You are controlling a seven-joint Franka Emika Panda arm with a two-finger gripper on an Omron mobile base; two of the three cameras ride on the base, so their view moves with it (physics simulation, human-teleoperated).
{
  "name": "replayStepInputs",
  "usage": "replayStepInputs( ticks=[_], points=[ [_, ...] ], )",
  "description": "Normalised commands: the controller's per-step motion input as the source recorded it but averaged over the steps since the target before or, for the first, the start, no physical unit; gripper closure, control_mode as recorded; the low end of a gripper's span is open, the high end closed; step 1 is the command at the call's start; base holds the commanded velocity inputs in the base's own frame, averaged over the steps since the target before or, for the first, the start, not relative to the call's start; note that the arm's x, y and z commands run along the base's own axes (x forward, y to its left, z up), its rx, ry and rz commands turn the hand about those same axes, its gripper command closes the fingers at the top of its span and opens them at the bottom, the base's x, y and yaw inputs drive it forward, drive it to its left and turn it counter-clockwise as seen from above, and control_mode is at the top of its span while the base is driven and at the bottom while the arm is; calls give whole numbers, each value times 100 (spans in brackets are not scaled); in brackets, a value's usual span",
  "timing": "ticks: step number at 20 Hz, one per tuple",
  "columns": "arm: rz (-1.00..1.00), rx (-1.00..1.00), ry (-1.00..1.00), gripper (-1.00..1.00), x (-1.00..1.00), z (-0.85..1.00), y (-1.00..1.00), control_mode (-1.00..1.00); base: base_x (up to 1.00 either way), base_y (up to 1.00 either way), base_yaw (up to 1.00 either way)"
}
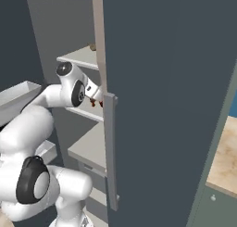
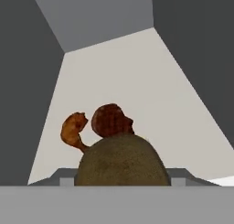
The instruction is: Take the kiwi and garlic from the highest rack and move them to the second highest rack where the steak and chicken drumstick are located, to maximize freezer space. Close the freezer door after rearranging.
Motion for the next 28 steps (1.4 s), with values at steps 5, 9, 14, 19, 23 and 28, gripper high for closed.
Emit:
replayStepInputs(
  ticks=[5, 9, 14, 19, 23, 28],
  points=[
    [0, 0, -5, 100, 43, -56, 0, -100, 0, 0, 0],
    [0, 0, -4, 100, 43, -44, 0, -100, 0, 0, 0],
    [0, 0, 0, 100, 59, -24, 0, -100, 0, 0, 0],
    [0, 0, 0, 100, 66, -19, -1, -100, 0, 0, 0],
    [0, 0, 0, 100, 62, -19, -3, -100, 0, 0, 0],
    [0, 0, -1, 100, 48, -29, 0, -100, 0, 0, 0]
  ],
)
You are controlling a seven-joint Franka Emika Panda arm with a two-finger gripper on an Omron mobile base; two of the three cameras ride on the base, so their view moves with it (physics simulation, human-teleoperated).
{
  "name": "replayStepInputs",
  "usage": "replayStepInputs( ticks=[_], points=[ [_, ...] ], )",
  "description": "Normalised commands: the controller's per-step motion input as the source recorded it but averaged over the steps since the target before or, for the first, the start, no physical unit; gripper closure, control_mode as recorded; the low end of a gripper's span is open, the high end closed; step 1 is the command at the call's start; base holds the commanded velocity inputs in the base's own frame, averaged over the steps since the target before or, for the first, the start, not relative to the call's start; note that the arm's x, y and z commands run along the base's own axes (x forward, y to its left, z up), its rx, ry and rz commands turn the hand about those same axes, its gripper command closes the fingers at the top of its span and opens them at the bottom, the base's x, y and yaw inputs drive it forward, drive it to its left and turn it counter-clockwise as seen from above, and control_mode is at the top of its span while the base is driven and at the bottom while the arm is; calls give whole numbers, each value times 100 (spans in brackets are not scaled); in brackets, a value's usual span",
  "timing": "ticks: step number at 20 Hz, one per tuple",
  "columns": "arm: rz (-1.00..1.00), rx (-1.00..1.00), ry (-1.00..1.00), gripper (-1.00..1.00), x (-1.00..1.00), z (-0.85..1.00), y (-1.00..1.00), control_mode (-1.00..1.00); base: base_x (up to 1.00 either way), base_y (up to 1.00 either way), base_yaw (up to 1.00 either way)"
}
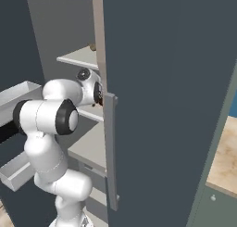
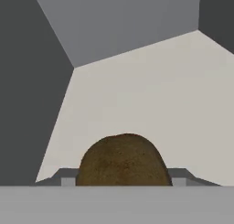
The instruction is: Take the kiwi and garlic from the highest rack and move them to the second highest rack where the steak and chicken drumstick are located, to maximize freezer space. Close the freezer door after rearranging.
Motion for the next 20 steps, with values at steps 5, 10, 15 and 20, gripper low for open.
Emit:
replayStepInputs(
  ticks=[5, 10, 15, 20],
  points=[
    [1, 0, -8, -100, 6, -56, 0, -100, 0, 0, 0],
    [0, 0, -8, -100, -1, -32, 0, -100, 0, 0, 0],
    [0, 0, -10, -100, -9, -1, 0, -100, 0, 0, 0],
    [0, 0, -22, -100, -49, 32, 0, -100, 0, 0, 0]
  ],
)
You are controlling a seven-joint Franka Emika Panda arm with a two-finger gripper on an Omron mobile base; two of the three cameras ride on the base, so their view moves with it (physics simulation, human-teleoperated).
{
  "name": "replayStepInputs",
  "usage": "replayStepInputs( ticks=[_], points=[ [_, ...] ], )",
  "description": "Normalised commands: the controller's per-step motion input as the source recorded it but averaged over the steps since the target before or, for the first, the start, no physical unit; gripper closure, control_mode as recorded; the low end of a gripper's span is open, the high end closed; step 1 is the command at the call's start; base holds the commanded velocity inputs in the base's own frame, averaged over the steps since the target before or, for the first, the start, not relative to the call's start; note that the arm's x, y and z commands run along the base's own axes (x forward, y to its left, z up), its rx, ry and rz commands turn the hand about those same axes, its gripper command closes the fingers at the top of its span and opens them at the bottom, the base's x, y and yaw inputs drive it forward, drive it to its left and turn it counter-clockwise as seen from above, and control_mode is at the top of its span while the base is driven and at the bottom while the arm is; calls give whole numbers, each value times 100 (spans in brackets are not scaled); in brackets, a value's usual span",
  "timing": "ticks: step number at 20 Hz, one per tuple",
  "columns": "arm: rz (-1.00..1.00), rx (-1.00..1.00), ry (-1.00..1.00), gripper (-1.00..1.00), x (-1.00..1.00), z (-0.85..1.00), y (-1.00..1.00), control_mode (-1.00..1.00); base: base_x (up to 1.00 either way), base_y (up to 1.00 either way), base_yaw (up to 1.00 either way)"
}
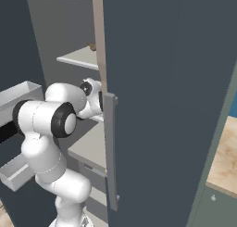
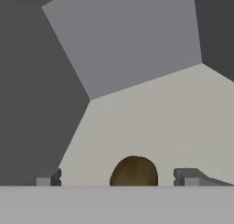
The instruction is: Take the kiwi and garlic from the highest rack and move them to the second highest rack where the steak and chicken drumstick are located, to maximize freezer space. Close the freezer door after rearranging.
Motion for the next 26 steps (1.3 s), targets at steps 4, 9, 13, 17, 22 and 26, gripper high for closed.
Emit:
replayStepInputs(
  ticks=[4, 9, 13, 17, 22, 26],
  points=[
    [-2, 0, -6, -100, -78, 55, 5, -100, 0, 0, 0],
    [-5, 8, 5, -100, -79, 90, 11, -100, 0, 0, 0],
    [-4, 19, 17, -100, -66, 100, 11, -100, 0, 0, 0],
    [0, 4, 15, -100, -82, 86, 2, -100, 0, 0, 0],
    [5, 0, 2, -100, -99, 58, 0, -100, 0, 0, 0],
    [17, 0, 0, -100, -99, 62, 6, -100, 0, 0, 0]
  ],
)
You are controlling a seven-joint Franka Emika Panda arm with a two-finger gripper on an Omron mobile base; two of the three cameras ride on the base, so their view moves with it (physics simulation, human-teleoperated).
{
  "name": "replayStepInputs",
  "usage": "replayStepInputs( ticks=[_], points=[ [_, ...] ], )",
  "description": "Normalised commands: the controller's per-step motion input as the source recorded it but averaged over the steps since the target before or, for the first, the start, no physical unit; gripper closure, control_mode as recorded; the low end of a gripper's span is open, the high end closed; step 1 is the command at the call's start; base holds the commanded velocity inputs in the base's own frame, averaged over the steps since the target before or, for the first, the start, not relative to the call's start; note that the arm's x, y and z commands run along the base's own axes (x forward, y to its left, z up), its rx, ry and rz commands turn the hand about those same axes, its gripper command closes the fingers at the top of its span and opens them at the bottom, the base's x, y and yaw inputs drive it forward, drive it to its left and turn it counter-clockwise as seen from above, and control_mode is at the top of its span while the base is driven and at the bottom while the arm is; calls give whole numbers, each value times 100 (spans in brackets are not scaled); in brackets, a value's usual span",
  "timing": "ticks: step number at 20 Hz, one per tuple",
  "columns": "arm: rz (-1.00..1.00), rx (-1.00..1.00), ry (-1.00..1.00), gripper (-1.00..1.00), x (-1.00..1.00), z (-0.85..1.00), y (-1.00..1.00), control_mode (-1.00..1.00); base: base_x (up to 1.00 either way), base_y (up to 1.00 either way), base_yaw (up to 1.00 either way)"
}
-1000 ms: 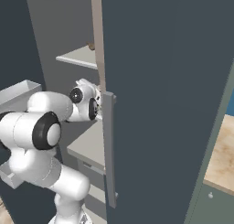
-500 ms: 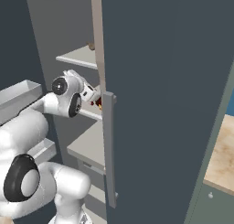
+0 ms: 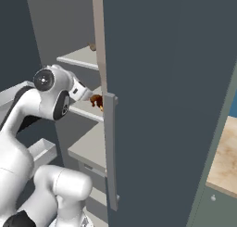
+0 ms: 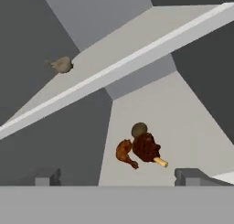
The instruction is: Take the kiwi and garlic from the highest rack and move them to the second highest rack where the steak and chicken drumstick are located, to maximize freezer space. Close the freezer door after rearranging.
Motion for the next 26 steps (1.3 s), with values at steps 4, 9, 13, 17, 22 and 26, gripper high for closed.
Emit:
replayStepInputs(
  ticks=[4, 9, 13, 17, 22, 26],
  points=[
    [11, -3, -13, -100, -65, 94, 2, -100, 0, 0, 0],
    [13, -11, -7, -100, -28, 100, 12, -100, 0, 0, 0],
    [8, -33, 0, -100, -4, 82, 15, -100, 0, 0, 0],
    [10, -56, 10, -100, 0, 37, 0, -100, 0, 0, 0],
    [33, -62, 34, -100, 1, 0, 0, -100, 0, 0, 0],
    [48, -48, 21, -100, 13, -6, 0, -100, 0, 0, 0]
  ],
)
